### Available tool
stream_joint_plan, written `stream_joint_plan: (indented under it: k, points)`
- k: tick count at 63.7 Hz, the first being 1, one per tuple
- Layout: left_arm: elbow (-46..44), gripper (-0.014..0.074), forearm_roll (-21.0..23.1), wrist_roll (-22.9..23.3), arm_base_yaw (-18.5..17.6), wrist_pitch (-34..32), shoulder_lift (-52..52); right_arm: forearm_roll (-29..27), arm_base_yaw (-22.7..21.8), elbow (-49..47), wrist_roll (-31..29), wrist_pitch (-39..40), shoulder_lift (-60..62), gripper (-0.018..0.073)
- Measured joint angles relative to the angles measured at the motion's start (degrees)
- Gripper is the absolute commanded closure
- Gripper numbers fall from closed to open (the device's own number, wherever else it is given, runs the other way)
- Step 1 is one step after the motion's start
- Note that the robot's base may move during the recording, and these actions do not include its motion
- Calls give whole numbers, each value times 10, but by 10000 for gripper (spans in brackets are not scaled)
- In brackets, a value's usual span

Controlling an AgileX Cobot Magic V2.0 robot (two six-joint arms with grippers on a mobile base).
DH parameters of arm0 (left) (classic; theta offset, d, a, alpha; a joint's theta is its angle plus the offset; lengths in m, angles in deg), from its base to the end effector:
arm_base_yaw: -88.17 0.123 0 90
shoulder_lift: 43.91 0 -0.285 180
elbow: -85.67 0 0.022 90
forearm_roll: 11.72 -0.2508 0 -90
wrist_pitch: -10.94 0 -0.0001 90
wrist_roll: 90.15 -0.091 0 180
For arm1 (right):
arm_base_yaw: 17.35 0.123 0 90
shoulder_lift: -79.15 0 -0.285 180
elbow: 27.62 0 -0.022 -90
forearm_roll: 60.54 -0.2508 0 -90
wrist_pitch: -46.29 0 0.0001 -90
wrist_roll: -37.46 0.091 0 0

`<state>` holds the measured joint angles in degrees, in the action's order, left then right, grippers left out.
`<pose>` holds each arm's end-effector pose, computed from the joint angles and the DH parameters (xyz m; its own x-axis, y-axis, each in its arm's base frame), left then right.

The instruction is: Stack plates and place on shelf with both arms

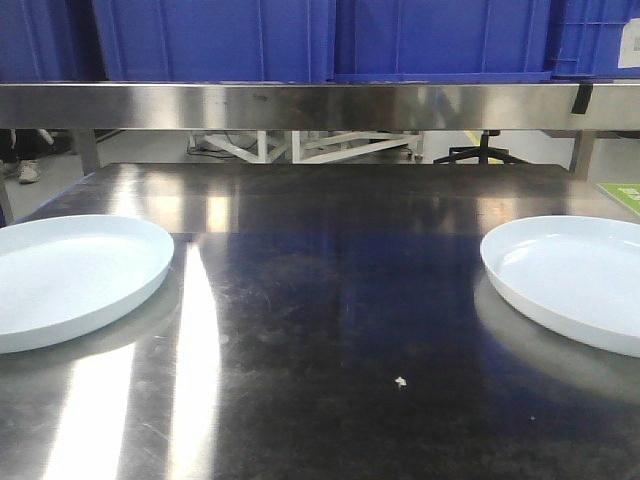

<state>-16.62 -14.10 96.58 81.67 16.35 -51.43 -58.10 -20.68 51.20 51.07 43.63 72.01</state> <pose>0.0562 -0.0060 0.2020 -0.0193 -0.0743 -0.9970 0.1082 0.9912 -0.0760 0.0567 -0.0035 0.2001 0.0353 0.1920 -0.9808 0.0543 0.9795 0.1938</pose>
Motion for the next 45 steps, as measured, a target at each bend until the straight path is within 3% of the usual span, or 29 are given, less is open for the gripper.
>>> stream_joint_plan:
  k: [45]
  points:
    - [0, 500, 0, 0, 0, 0, 0, 0, 0, 0, 0, 0, 0, 511]
